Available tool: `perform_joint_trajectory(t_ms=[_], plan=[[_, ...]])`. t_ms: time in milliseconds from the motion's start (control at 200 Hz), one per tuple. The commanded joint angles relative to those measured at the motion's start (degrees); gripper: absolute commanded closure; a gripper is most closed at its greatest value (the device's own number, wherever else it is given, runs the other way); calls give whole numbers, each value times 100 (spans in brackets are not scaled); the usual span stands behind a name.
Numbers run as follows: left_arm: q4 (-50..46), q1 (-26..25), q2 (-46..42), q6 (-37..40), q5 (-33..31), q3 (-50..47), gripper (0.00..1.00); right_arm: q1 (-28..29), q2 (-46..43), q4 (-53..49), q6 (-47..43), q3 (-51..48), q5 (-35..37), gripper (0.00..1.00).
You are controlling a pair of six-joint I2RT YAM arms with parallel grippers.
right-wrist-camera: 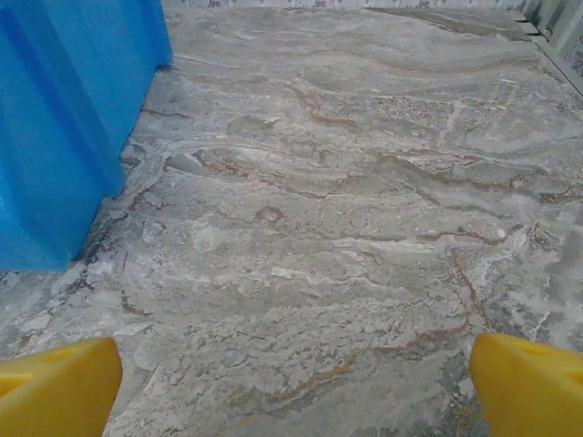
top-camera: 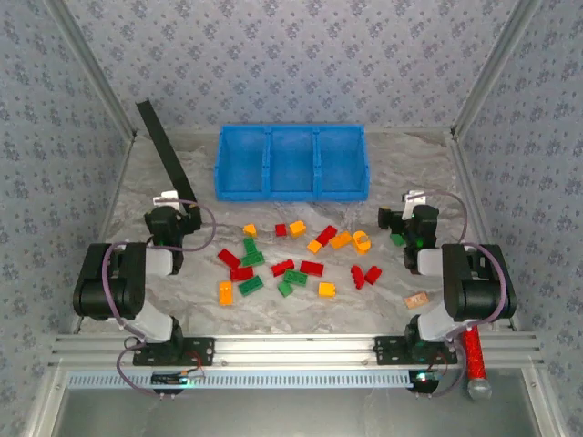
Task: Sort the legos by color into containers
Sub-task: Pick up the lego from the middle-right of the table.
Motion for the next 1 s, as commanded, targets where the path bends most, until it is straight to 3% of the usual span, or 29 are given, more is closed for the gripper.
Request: perform_joint_trajectory(t_ms=[0,995], plan=[[203,-9,-86,-74,-53,-27,1,30,-29,60,-74,27,92,0],[204,-12,-90,-79,-57,-26,1,-42,-27,27,-31,42,-61,0]])
